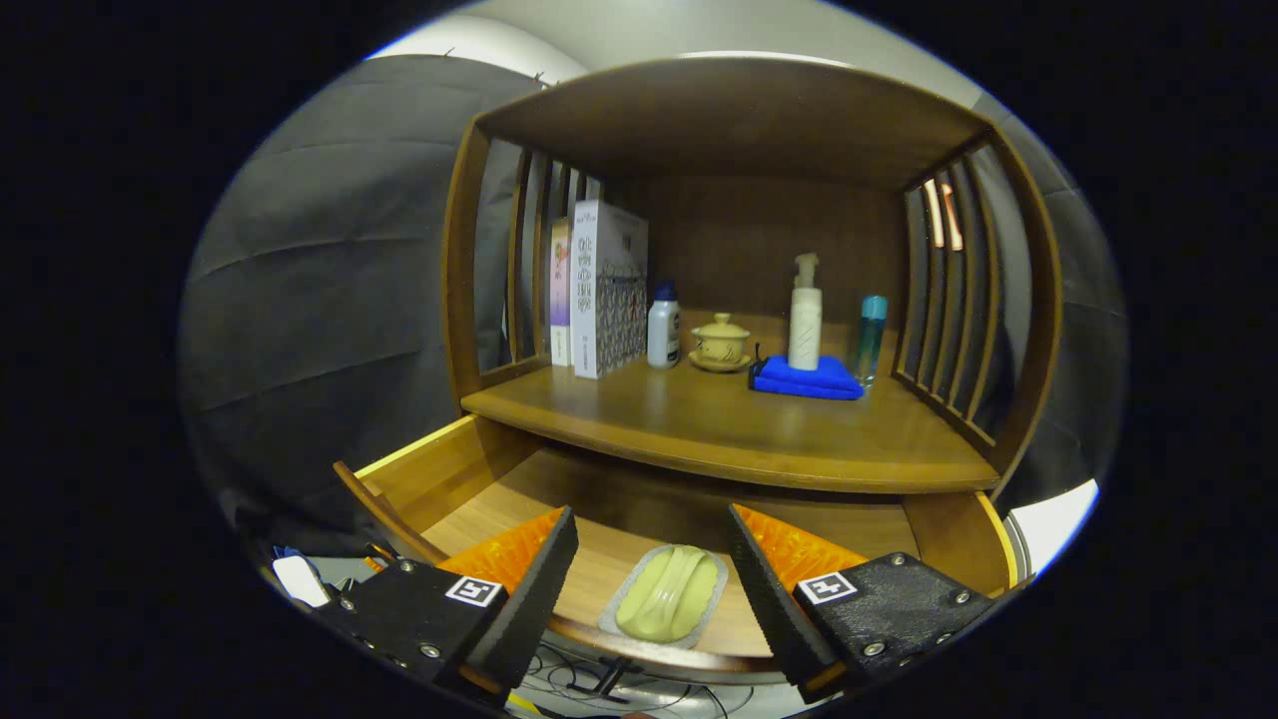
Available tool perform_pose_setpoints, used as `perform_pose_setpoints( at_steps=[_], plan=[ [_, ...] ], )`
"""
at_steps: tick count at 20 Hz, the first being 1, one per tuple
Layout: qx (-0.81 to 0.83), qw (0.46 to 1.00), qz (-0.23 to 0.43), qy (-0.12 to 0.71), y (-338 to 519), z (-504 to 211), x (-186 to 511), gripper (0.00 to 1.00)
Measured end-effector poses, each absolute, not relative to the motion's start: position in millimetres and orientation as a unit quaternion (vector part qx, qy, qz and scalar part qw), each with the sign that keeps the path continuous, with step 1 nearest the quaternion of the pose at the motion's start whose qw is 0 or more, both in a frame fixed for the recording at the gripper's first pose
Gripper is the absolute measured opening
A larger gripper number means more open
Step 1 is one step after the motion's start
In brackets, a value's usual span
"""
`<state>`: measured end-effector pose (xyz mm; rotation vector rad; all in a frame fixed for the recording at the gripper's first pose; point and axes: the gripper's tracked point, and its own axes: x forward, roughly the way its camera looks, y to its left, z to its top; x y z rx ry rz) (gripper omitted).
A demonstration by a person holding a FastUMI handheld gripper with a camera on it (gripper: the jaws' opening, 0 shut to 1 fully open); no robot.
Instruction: Pull open the drawer, take out the items inside it, and place them on the countertop above the cabinet.
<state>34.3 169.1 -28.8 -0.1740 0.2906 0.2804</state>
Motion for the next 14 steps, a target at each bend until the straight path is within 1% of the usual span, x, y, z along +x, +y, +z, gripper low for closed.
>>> perform_pose_setpoints(
  at_steps=[5,9,11,12,13,14],
  plan=[
    [-0.092,0.952,0.138,0.258,163,-74,61,0.92],
    [-0.076,0.939,0.111,0.316,148,-91,69,0.9],
    [-0.041,0.912,0.11,0.393,148,-109,59,0.88],
    [-0.019,0.902,0.107,0.418,152,-115,53,0.88],
    [-0.018,0.898,0.103,0.428,152,-119,54,0.88],
    [-0.029,0.898,0.098,0.429,149,-120,56,0.85]
  ],
)
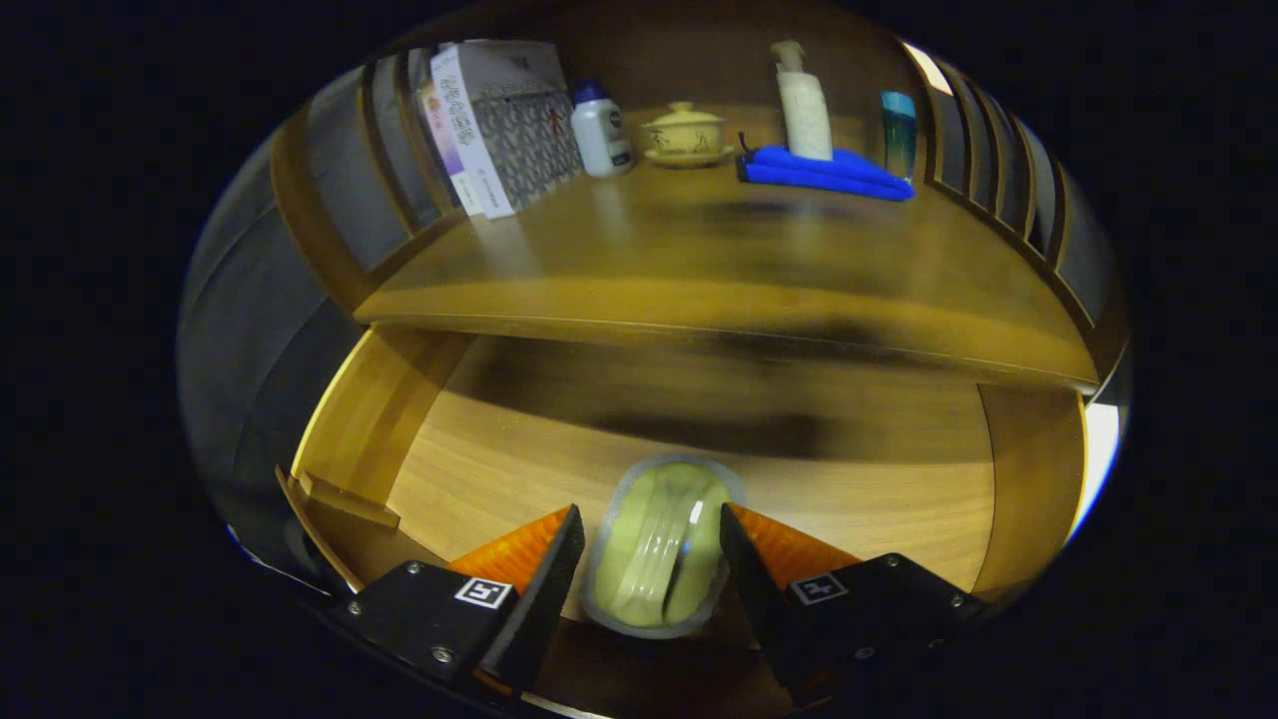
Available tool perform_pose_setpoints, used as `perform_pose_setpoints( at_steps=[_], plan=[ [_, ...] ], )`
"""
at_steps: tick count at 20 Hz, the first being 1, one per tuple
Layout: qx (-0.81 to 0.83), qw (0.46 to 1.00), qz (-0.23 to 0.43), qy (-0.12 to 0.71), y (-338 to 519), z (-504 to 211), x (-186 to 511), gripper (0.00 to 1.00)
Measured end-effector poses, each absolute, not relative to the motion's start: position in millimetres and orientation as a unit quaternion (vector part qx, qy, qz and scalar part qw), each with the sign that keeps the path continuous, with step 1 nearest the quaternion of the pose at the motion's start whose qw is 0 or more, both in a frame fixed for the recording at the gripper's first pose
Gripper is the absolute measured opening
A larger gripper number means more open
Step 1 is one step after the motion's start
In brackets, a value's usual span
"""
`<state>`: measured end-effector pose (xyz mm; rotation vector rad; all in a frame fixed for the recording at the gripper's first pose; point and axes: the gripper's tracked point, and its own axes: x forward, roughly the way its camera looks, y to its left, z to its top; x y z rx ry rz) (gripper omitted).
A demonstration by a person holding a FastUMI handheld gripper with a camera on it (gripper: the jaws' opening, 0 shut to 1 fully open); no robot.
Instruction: Pull open the drawer, take out the items inside it, and place them on the countertop above the cabinet.
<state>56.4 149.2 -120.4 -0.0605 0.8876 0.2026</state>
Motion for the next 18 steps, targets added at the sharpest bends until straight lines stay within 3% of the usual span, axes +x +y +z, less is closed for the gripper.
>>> perform_pose_setpoints(
  at_steps=[3,9,18],
  plan=[
    [-0.037,0.894,0.101,0.434,149,-123,60,0.75],
    [-0.034,0.907,0.098,0.407,147,-116,68,0.18],
    [-0.04,0.946,0.134,0.291,163,-57,60,0.18]
  ],
)
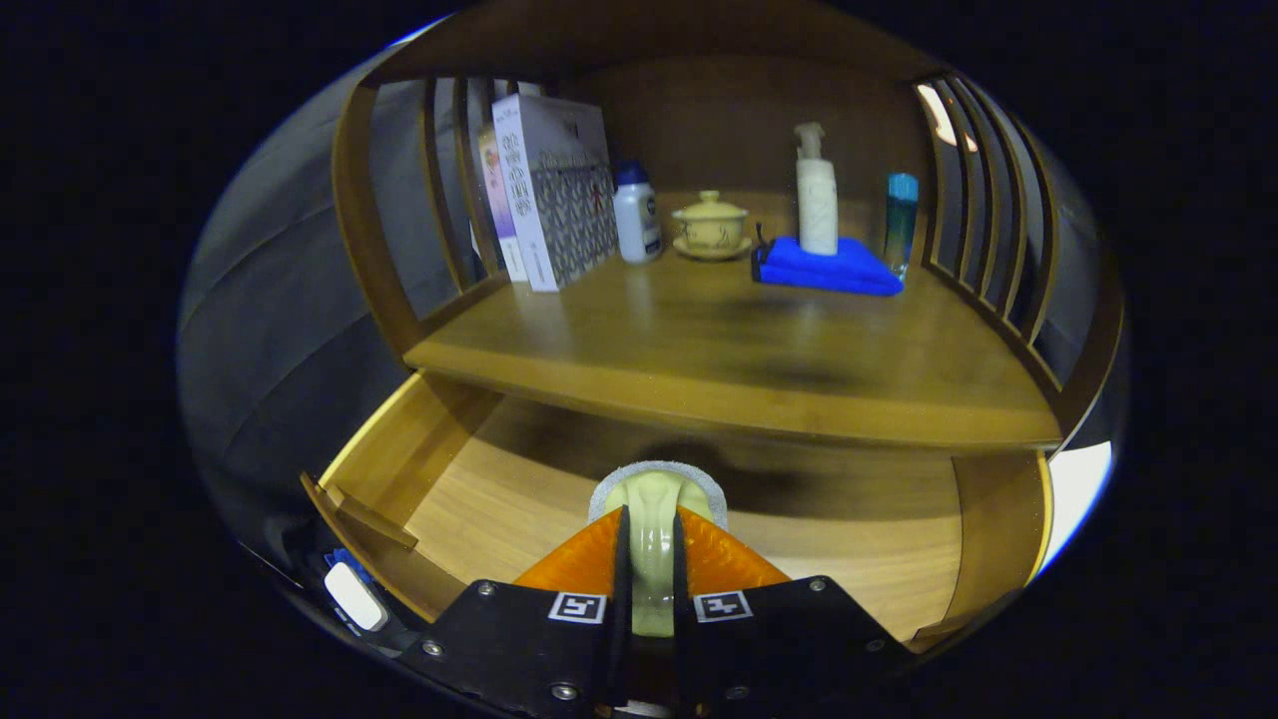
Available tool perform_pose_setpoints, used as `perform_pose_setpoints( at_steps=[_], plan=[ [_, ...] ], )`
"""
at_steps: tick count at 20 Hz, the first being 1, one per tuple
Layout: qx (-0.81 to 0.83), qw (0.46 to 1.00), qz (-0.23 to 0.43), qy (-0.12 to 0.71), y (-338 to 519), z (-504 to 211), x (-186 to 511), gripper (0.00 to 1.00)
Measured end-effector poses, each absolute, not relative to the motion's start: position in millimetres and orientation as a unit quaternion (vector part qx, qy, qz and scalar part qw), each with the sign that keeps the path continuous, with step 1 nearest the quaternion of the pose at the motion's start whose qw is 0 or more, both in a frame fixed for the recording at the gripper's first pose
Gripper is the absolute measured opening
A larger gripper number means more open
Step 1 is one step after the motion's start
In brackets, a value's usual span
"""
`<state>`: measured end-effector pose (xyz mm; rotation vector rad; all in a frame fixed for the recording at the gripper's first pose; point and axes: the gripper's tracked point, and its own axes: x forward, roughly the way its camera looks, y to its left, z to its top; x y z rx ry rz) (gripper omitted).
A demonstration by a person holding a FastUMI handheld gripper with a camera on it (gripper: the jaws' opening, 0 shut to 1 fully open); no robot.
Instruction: Pull open the drawer, take out the items inside it, and place them on the countertop above the cabinet.
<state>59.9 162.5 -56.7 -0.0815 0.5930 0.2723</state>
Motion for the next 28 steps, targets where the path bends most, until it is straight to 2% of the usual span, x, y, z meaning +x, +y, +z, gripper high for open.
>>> perform_pose_setpoints(
  at_steps=[10,15,18,21,28],
  plan=[
    [-0.032,0.971,0.152,0.18,167,25,46,0.18],
    [-0.017,0.983,0.136,0.125,166,75,72,0.18],
    [-0.017,0.989,0.104,0.102,153,90,104,0.18],
    [0.008,0.991,0.081,0.11,143,89,137,0.18],
    [0.053,0.979,0.047,0.189,133,45,183,0.18]
  ],
)
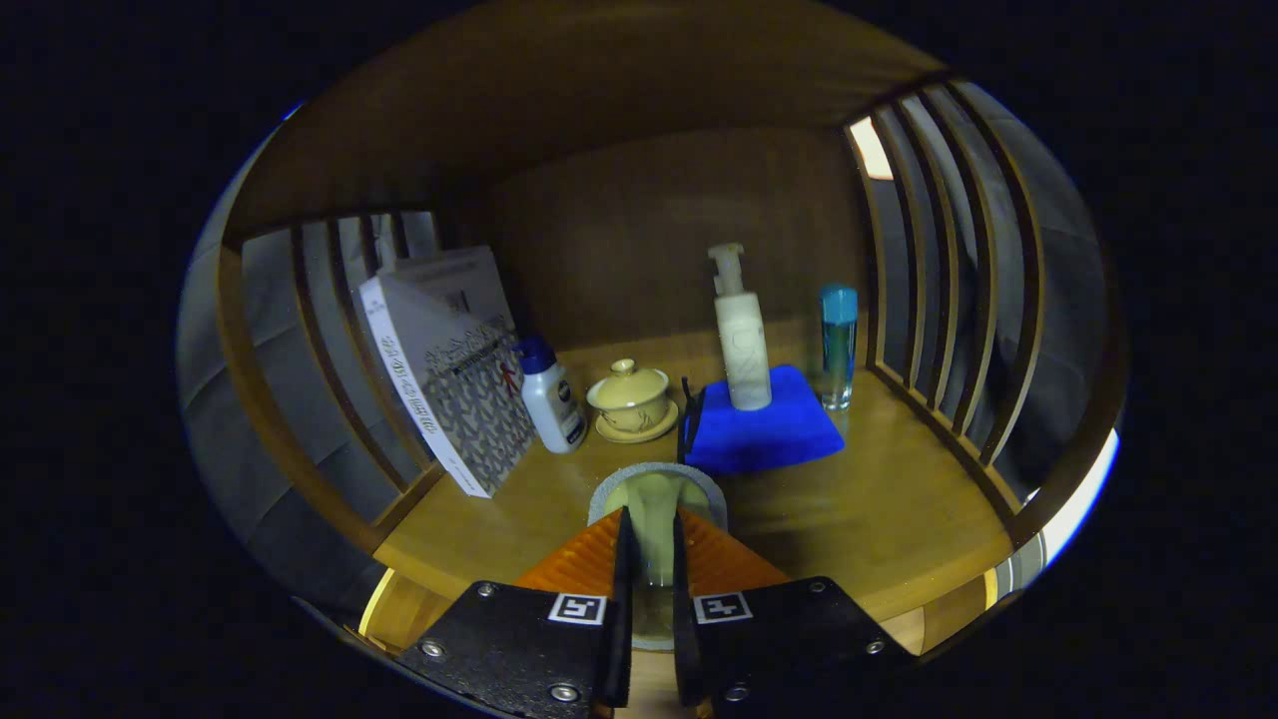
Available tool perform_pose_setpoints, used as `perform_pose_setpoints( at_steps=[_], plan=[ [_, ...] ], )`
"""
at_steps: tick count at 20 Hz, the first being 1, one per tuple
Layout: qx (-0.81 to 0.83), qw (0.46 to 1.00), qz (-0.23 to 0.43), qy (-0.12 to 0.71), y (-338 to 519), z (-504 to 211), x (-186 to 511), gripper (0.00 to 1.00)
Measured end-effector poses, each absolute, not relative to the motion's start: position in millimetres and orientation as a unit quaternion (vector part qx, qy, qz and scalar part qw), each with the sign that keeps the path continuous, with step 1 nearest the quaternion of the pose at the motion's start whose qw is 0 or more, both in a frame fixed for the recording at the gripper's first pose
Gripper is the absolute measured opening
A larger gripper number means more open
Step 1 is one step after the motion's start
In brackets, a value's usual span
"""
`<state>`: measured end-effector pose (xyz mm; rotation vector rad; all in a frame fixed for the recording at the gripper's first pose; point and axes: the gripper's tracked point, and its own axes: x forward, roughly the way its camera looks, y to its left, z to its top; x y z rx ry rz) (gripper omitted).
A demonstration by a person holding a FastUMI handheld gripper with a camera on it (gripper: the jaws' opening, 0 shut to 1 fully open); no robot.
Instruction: Pull open the drawer, take out the items inside it, and place them on the countertop above the cabinet.
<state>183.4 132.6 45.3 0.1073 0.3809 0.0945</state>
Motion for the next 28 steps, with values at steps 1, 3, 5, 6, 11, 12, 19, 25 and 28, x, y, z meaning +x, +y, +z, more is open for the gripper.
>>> perform_pose_setpoints(
  at_steps=[1,3,5,6,11,12,19,25,28],
  plan=[
    [0.053,0.98,0.045,0.186,133,46,188,0.18],
    [0.051,0.98,0.041,0.189,132,45,192,0.21],
    [0.052,0.978,0.031,0.202,132,37,194,0.24],
    [0.055,0.976,0.029,0.207,132,33,195,0.27],
    [0.053,0.979,0.033,0.192,138,40,191,0.74],
    [0.043,0.983,0.034,0.177,137,47,189,0.86],
    [-0.006,0.997,0.043,0.068,144,110,135,0.95],
    [-0.033,0.998,0.052,0.002,156,136,71,0.95],
    [-0.054,0.997,0.051,-0.027,160,137,41,0.95]
  ],
)
